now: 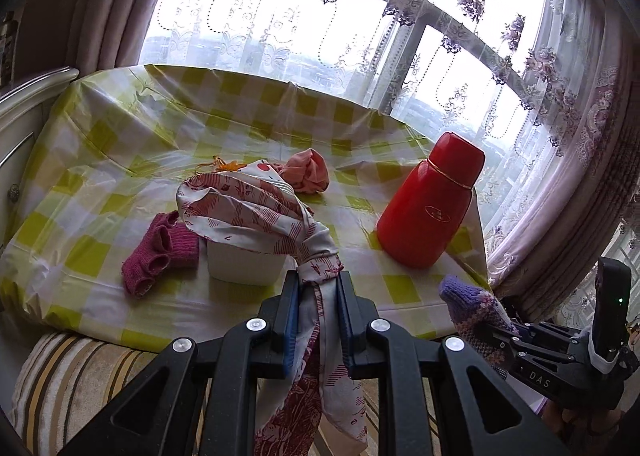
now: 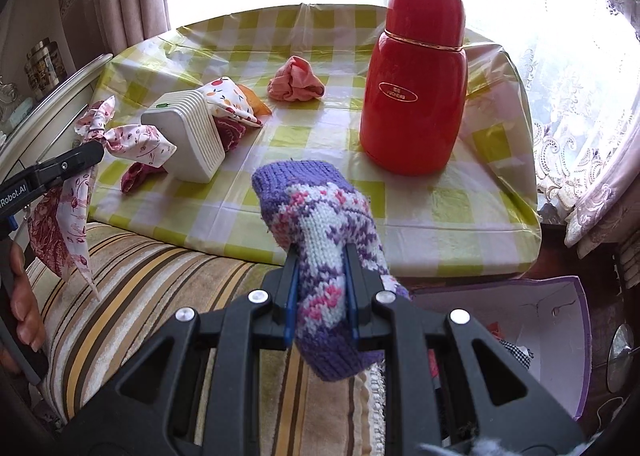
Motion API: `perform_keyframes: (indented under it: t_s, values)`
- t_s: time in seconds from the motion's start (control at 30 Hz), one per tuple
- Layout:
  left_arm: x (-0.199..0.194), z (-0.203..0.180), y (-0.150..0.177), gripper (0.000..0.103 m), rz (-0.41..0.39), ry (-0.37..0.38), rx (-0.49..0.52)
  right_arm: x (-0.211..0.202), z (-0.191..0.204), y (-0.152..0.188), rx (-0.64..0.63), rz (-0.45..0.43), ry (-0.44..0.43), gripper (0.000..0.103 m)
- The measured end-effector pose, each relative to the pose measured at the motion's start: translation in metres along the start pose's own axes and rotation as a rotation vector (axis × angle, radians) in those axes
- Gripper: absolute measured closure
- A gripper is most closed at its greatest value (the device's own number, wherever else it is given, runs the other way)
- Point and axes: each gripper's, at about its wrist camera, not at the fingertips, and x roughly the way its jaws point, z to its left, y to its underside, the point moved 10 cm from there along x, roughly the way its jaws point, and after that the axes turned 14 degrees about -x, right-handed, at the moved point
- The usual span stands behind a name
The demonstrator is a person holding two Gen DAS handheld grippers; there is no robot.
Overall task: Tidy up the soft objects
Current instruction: 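Carry the purple sock and patterned scarf to the purple box and release them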
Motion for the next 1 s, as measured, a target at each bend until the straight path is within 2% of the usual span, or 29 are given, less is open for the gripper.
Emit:
perform_keyframes:
  t_s: [0.5,1.0]
  values:
    - [0.006,-0.090,0.052,0.084,0.130,0.154,0.129,-0.048,-0.095,0.070,0.169,0.032,0.144,0.080]
    - [0.020,-0.171,0.111,0.084,0.290,0.278,0.237,-0.076,-0.158,0.107,0.262,0.049,0.257,0.077]
